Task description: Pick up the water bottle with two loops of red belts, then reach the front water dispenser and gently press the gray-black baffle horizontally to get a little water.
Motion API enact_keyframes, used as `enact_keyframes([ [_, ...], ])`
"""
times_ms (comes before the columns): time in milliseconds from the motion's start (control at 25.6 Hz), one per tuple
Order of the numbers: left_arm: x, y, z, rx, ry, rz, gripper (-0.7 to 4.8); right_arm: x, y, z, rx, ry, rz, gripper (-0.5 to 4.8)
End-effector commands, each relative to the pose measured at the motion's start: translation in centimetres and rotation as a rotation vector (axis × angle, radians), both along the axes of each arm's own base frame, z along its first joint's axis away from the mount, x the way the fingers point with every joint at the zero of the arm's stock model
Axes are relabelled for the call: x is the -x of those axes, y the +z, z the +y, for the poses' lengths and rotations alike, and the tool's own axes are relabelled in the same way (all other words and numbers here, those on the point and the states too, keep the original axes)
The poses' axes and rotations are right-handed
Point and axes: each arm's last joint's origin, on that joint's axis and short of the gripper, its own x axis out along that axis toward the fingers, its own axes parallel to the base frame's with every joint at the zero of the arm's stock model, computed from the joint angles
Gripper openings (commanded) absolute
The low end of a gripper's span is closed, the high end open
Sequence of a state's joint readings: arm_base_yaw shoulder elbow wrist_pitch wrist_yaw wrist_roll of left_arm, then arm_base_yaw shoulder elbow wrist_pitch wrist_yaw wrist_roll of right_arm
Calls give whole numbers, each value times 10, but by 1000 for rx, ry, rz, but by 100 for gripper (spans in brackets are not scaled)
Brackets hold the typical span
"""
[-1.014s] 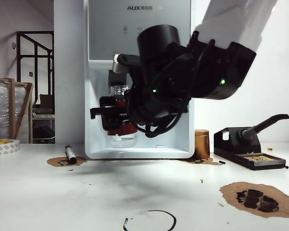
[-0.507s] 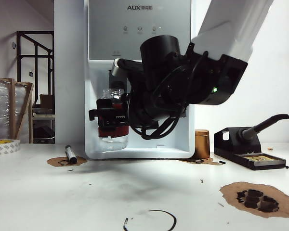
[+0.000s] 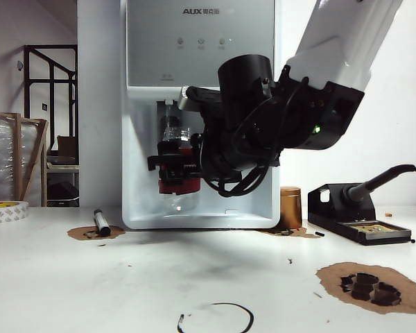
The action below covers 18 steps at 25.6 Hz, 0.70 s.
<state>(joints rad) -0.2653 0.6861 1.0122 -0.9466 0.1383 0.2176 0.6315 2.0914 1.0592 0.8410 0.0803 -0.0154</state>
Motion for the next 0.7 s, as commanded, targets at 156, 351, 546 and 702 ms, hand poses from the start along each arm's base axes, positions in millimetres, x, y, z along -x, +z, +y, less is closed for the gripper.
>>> enact_keyframes([
  [156,0,3,0,5,-5,-20,343,-2,10,2,-39,43,-43,26],
  [351,0,3,0,6,-5,-21,343,-1,12,3,-44,54,-47,26],
  [546,0,3,0,5,-4,-22,343,1,13,6,-48,64,-53,25],
  [702,0,3,0,4,-3,-22,343,5,19,10,-43,76,-66,20],
])
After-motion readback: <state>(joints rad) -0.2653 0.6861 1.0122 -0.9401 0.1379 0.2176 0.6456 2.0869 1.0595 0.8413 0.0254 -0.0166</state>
